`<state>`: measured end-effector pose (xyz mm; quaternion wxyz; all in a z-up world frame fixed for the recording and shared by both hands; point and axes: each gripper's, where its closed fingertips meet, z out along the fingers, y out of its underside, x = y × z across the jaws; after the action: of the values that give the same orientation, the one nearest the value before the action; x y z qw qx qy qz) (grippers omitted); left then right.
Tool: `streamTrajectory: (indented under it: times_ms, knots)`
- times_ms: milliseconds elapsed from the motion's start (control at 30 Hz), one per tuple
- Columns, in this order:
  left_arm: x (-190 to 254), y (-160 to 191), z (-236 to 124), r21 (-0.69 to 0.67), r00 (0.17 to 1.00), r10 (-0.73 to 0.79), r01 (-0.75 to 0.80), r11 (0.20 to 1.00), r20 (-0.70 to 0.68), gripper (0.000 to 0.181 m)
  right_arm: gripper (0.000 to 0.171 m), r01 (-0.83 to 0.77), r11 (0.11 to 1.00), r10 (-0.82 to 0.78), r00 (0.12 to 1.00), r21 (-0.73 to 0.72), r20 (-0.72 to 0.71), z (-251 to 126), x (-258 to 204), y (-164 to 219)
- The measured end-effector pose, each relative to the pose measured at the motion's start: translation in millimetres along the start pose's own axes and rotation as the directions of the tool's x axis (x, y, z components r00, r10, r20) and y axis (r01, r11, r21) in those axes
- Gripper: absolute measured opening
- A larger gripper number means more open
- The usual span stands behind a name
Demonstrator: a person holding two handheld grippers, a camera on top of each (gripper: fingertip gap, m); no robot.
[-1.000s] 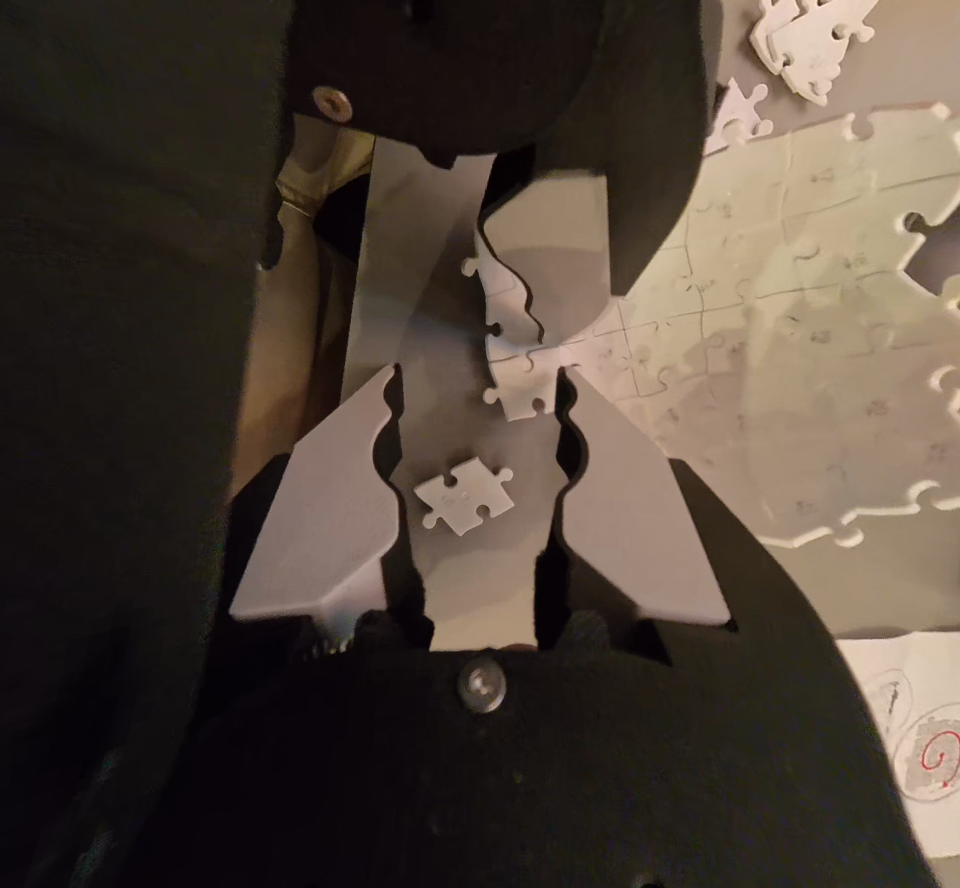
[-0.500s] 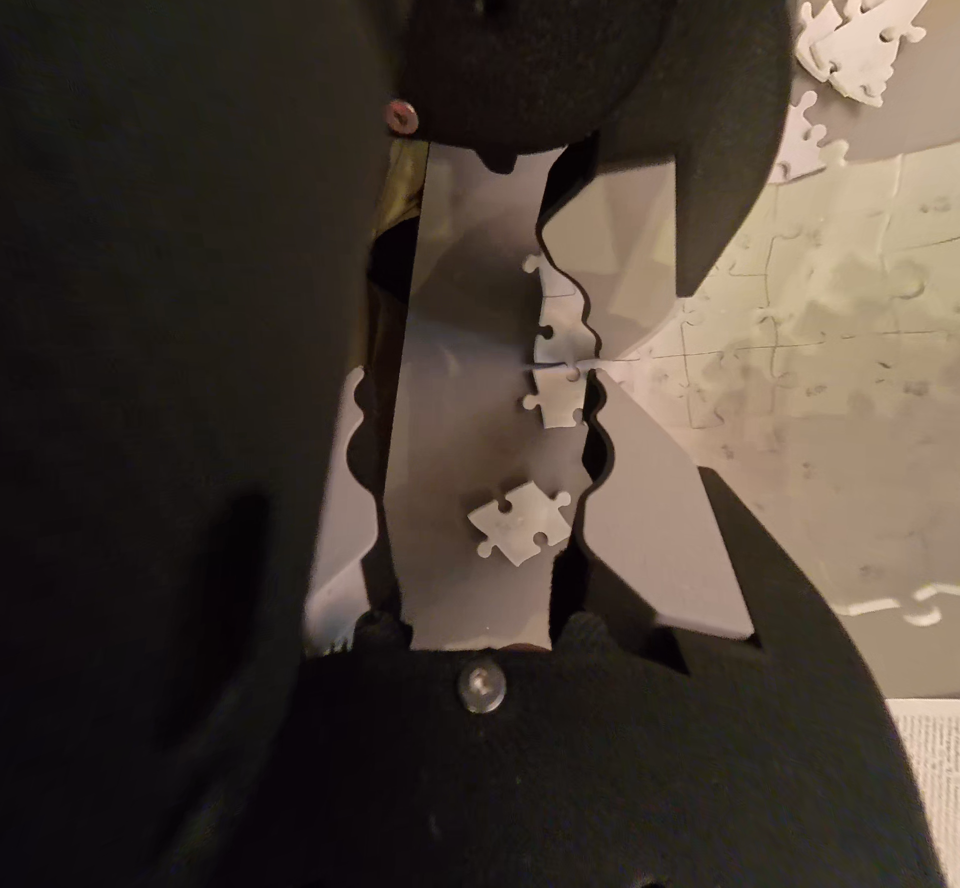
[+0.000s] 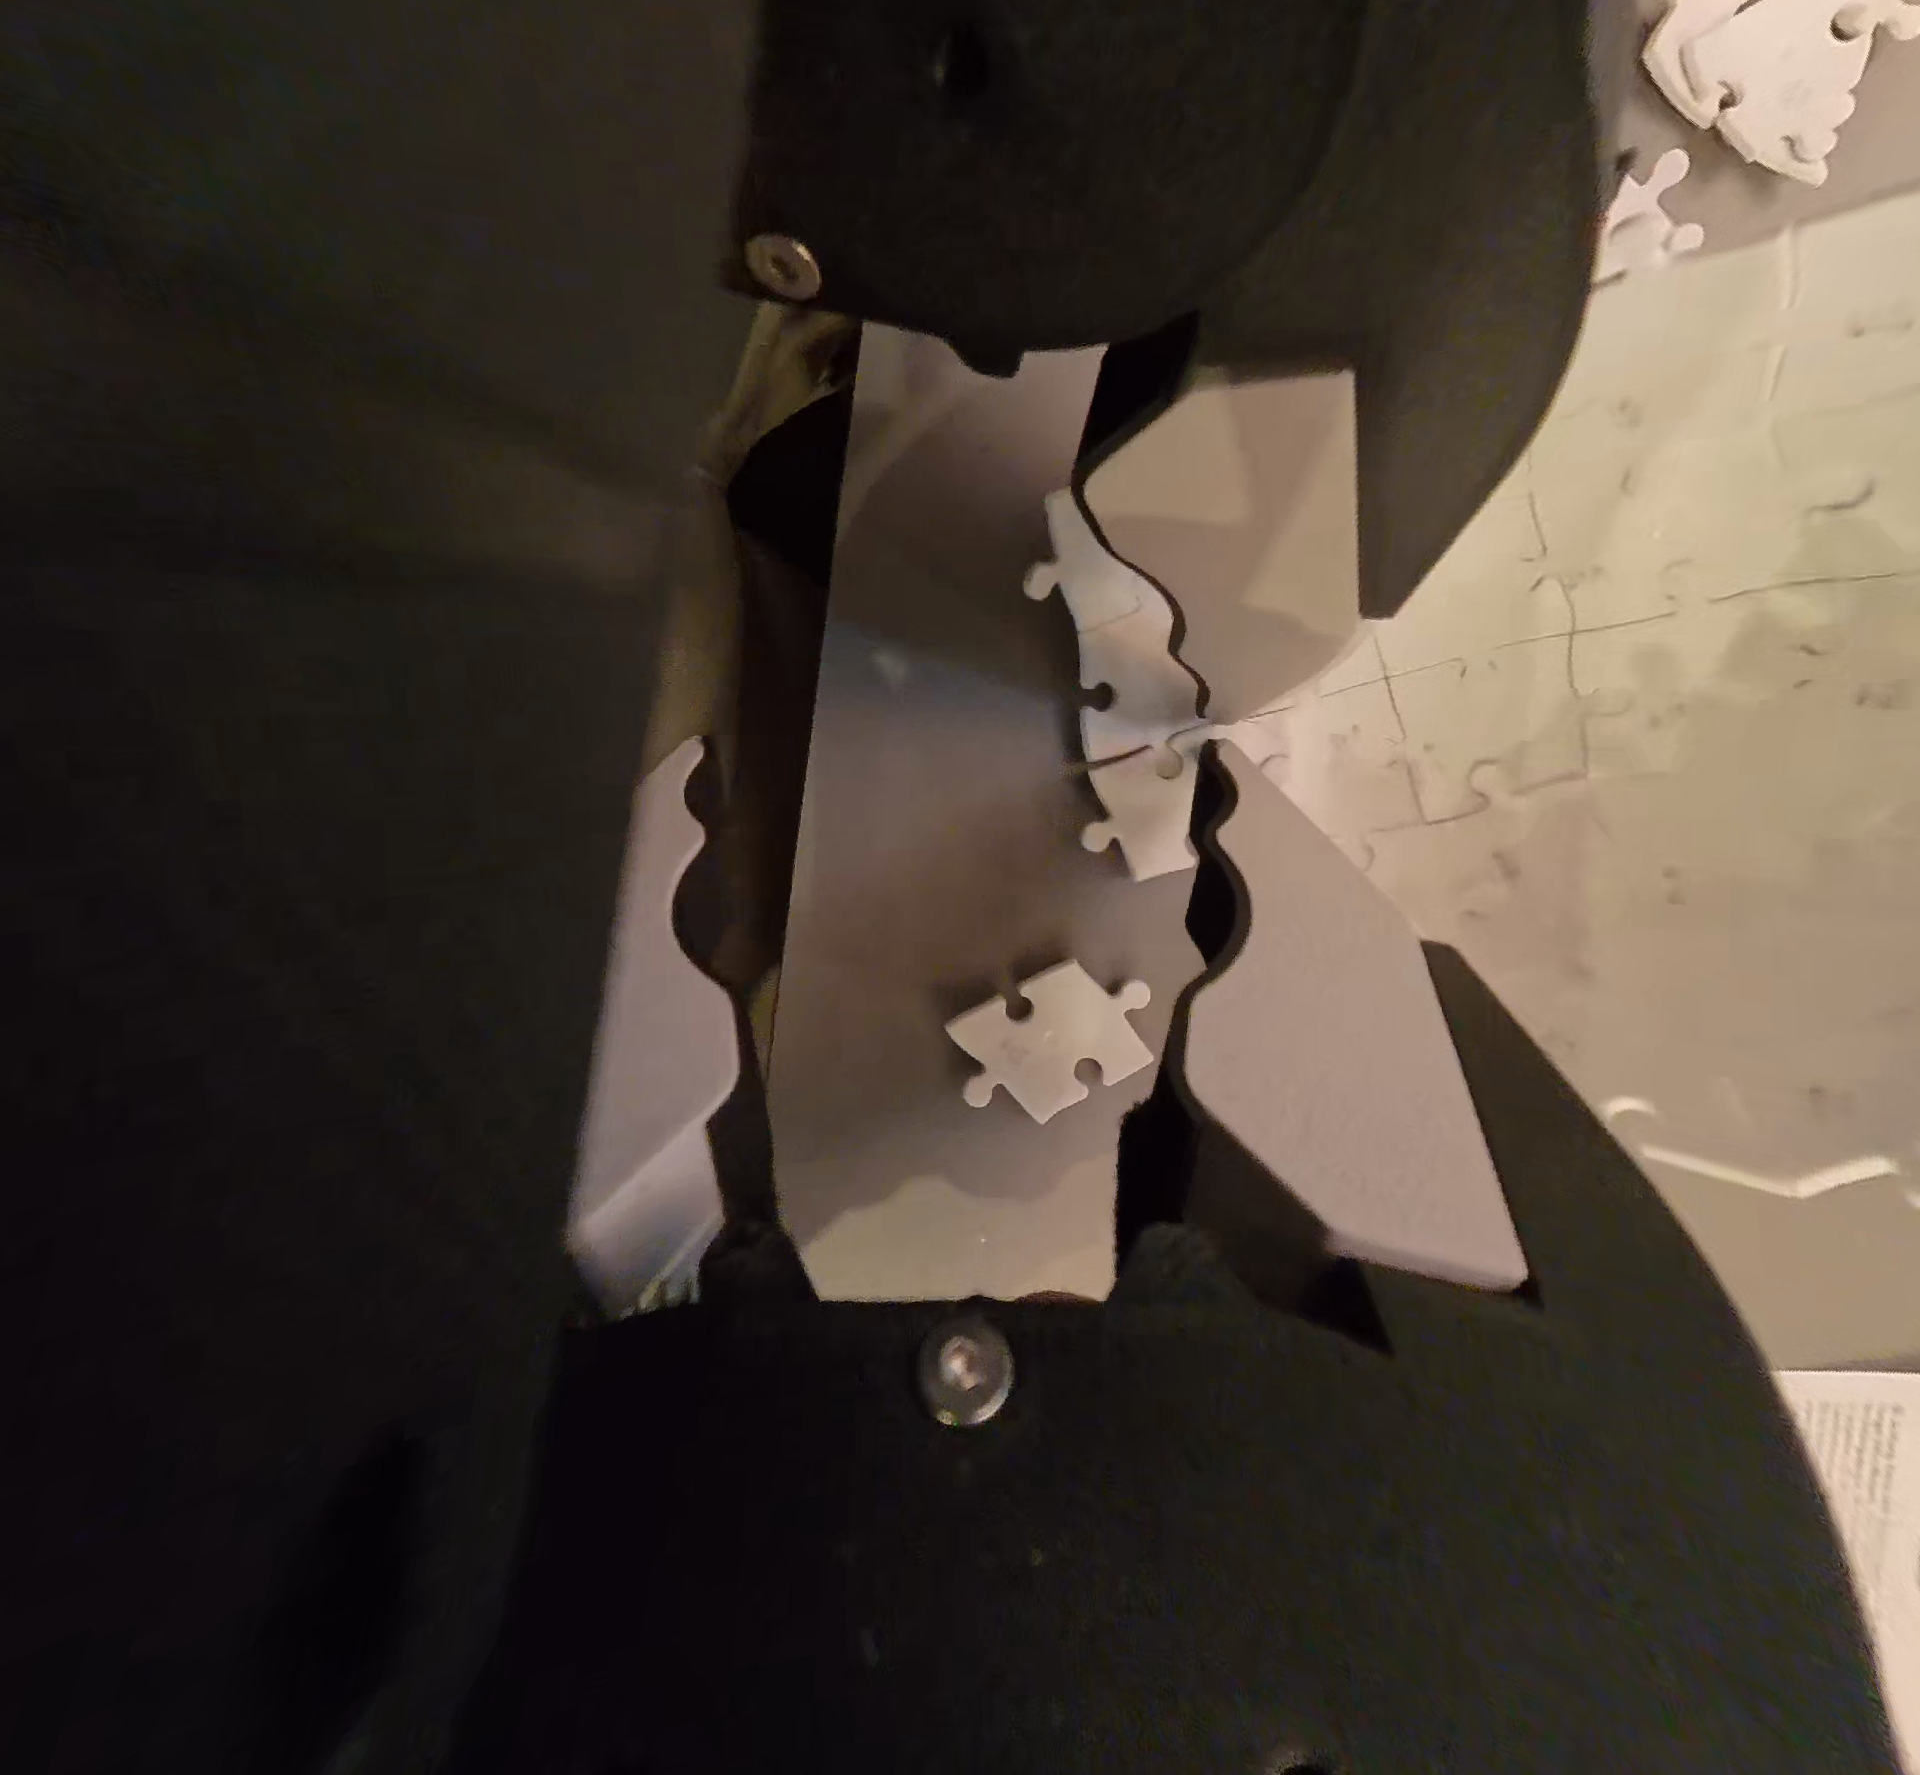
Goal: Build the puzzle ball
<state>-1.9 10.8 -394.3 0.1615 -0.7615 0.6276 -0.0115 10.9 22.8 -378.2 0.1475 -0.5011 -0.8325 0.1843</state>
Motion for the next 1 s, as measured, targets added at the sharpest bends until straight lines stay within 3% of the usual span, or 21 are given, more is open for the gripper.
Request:
streamTrajectory:
  times_ms: [33,367,1000]
  knots:
    - [0.1,-0.1,0.0,0.001,1.0,0.001,-0.001,1.0,0.0,0.119,0.09,-0.007,1.0,0.008,1.0,-0.005,0.005,0.1,-0.9,0.1]
    - [0.8,2.4,-0.1,-0.012,1.0,0.022,-0.021,1.0,0.011,0.12,0.097,0.004,0.999,-0.003,1.0,-0.036,0.027,1.0,-3.4,0.8]
    - [-2.1,-5.5,0.9,0.042,1.0,0.019,-0.019,0.999,0.011,0.112,0.104,-0.035,0.995,0.03,0.998,0.095,0.056,-1.2,-4.7,-0.9]
